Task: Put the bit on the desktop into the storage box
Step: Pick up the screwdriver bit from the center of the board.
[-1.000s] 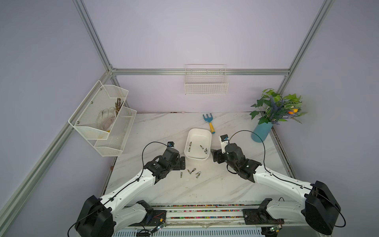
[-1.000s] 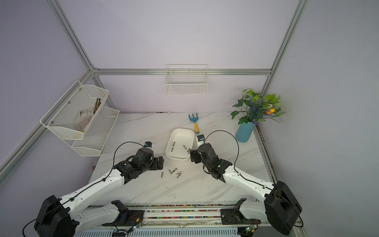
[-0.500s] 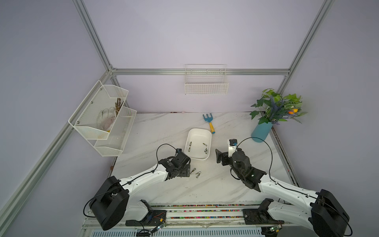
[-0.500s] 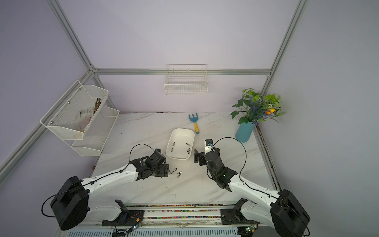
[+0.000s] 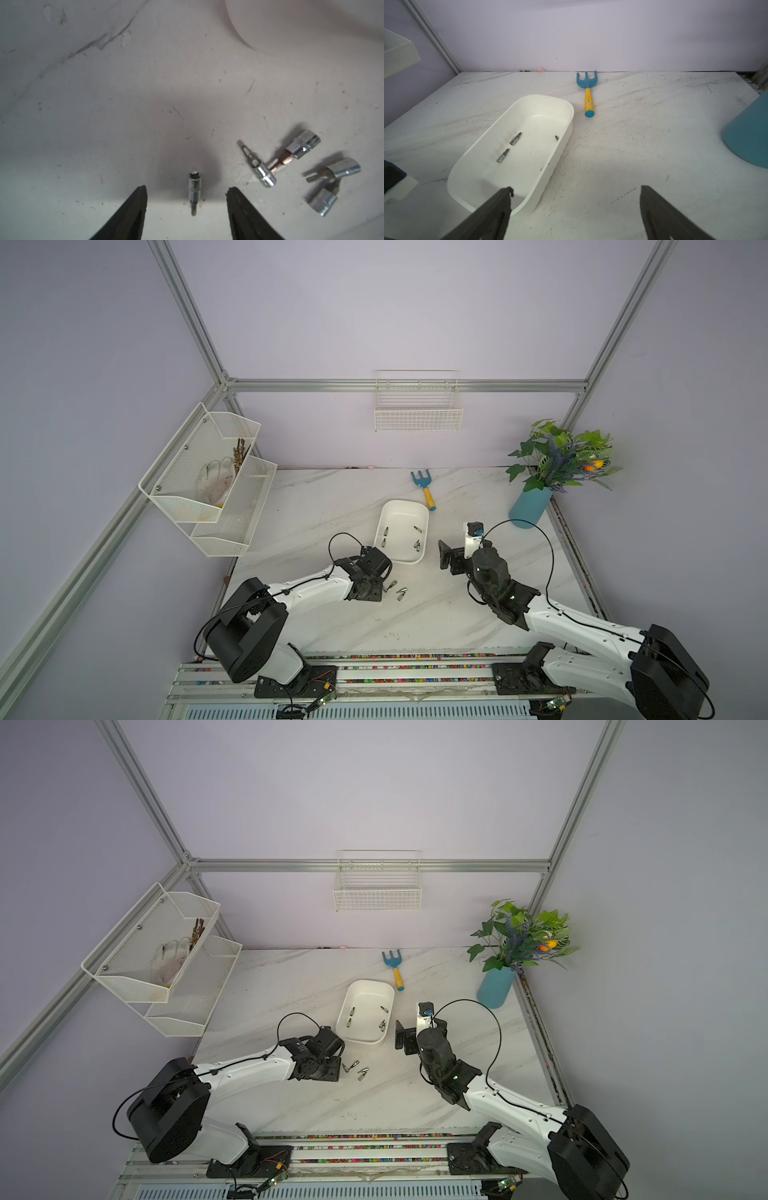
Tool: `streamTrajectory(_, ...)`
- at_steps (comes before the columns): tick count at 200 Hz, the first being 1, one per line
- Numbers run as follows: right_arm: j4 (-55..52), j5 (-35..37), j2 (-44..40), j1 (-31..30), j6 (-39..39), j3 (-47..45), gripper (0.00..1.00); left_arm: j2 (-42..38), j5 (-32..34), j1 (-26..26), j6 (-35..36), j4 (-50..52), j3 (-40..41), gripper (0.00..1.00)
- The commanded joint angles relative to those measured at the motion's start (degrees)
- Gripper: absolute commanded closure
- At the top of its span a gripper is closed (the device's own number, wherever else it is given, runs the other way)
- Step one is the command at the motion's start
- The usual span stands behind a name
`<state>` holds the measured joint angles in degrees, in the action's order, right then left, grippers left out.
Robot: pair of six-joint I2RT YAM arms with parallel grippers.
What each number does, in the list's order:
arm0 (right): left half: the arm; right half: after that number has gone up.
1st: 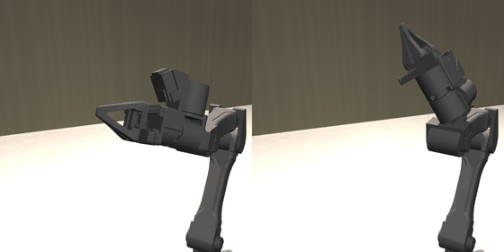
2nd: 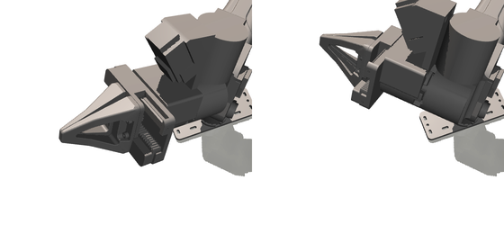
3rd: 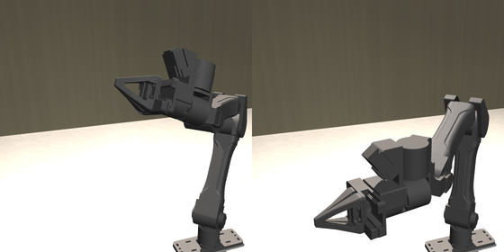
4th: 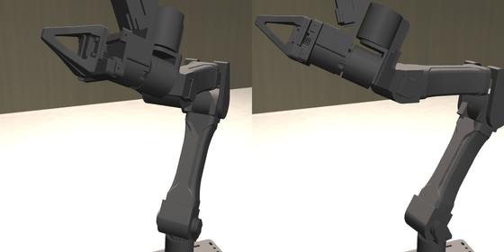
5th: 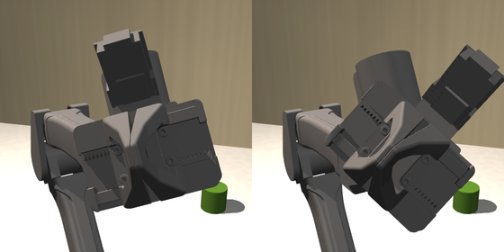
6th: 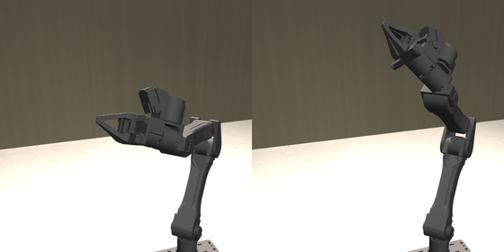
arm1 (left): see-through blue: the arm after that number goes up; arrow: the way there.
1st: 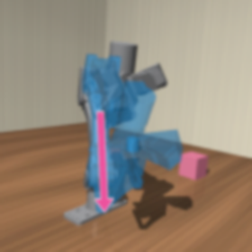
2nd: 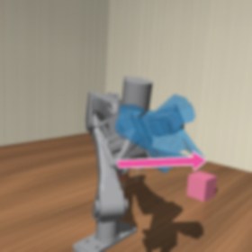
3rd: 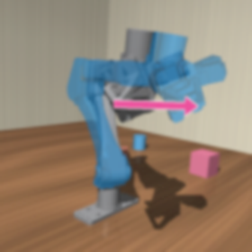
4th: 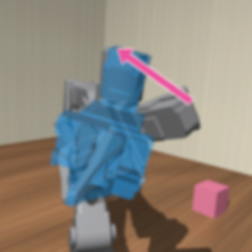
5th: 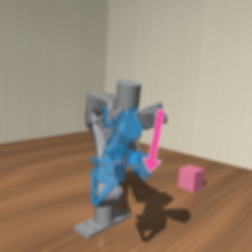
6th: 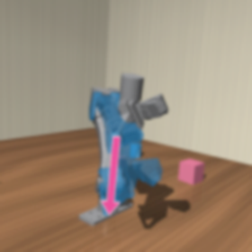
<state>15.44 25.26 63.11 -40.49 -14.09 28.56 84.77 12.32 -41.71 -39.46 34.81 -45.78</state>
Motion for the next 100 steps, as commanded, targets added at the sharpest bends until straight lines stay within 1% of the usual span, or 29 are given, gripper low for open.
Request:
streamTrajectory(1,1.9,1.2,-1.0,0.3,0.1,-0.6,0.0,0.1,-0.4,-0.2,-0.2,-1.1,-0.7,0.4)
streamTrajectory(41,2.1,1.4,-0.8,0.4,0.3,-0.7,0.0,1.3,-0.4,-0.2,0.0,-1.7,-0.6,0.52)
streamTrajectory(100,2.1,1.4,-0.7,0.4,0.4,-0.6,0.0,2.5,-0.5,-0.2,0.2,-2.2,-0.6,0.62)
